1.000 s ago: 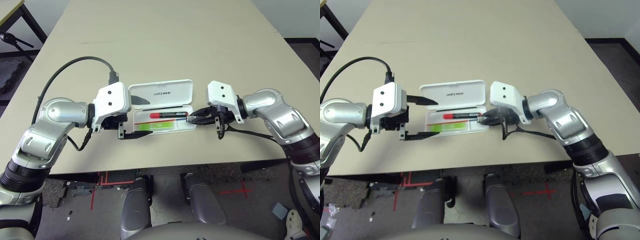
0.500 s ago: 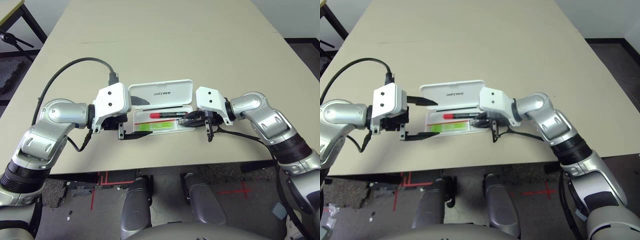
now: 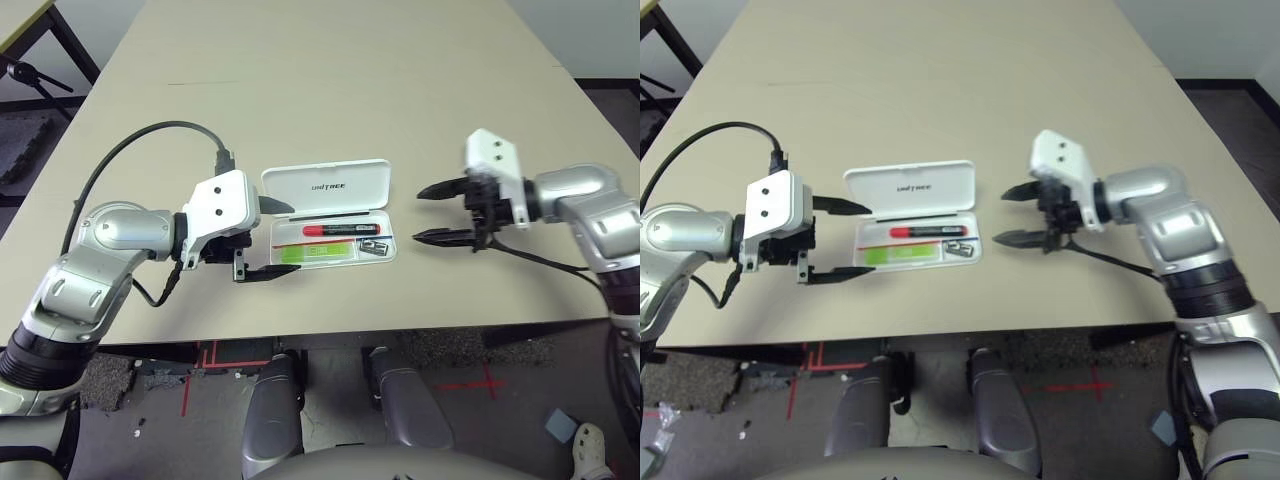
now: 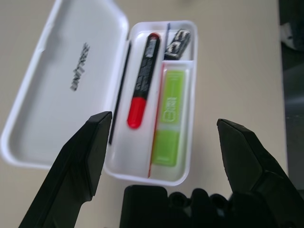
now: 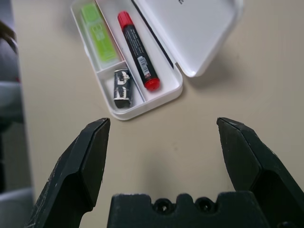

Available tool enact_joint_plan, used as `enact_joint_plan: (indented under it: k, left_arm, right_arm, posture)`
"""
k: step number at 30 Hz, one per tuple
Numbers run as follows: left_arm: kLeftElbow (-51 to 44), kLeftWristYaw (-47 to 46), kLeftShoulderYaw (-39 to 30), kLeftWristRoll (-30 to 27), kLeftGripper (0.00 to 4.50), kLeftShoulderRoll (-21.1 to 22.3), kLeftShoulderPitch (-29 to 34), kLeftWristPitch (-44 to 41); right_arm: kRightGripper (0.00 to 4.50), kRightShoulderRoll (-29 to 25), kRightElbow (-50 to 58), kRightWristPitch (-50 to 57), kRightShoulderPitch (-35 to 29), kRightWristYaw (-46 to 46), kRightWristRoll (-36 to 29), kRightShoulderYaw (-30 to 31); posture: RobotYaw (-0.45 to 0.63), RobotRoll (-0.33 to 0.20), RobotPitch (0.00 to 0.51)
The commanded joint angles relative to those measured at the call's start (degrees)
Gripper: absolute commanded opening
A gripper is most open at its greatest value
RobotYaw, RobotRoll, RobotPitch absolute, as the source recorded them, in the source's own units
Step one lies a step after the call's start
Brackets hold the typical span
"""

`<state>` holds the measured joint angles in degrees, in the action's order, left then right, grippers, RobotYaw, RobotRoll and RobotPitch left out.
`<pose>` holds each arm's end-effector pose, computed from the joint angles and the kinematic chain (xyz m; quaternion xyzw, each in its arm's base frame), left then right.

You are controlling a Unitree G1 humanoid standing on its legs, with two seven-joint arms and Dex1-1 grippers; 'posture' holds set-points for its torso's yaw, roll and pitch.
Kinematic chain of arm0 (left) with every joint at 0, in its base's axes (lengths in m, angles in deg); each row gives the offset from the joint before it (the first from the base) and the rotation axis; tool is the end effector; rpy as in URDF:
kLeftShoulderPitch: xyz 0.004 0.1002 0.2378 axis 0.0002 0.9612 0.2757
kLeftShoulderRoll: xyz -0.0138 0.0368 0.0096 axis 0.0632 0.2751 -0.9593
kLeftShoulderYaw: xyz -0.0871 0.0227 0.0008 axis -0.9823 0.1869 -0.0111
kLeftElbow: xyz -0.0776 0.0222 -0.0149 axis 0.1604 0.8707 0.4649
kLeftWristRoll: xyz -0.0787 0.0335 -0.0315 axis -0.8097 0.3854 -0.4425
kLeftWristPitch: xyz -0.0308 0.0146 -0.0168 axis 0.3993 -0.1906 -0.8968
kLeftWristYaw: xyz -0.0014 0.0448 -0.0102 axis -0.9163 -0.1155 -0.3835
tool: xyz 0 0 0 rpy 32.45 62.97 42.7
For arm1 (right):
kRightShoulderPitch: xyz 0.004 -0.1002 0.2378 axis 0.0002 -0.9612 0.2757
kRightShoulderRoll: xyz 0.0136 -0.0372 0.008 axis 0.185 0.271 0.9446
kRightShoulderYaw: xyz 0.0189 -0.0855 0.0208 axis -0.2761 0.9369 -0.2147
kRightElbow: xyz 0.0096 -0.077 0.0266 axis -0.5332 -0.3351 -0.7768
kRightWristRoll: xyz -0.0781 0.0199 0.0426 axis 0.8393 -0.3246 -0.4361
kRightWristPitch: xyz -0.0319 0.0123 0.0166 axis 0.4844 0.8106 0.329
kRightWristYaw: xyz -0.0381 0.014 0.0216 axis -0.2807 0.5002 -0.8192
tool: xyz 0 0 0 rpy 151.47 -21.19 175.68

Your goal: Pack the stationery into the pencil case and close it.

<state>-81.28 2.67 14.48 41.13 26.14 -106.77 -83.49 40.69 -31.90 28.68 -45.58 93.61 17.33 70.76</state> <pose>0.2219 0.2236 0.2153 0.3296 0.0692 -0.5427 0.7694 0.2659 -0.2617 0.2118 -0.1627 0.1639 0.5639 0.7929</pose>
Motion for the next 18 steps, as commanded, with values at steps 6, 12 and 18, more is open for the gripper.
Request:
enact_joint_plan:
  k: [6, 12, 18]
  left_arm:
    - [5.92, 1.64, -0.42, 2.68, 3.13, 4.71, 0.55, 0.08]
    - [12.34, 0.52, 2.26, 9.08, 0.85, 6.6, -0.93, 3.26]
    - [21.39, -5.38, 7.23, 20.7, 0.02, 5.45, -5.65, 3.77]
  right_arm:
    - [4.5, -6.51, 0.42, 4.45, -4.45, 5.22, -7.5, -7.56]
    - [4.5, -6.96, 1.41, 4.25, -6.15, 4.55, -9.37, -9.62]
    - [4.5, -6.51, 2.15, 4.62, -6.24, 3.61, -9.99, -9.63]
  posture:
    - [-0.12, 0.0, 0.195]
    - [-0.13, 0.0, 0.189]
    - [-0.14, 0.0, 0.178]
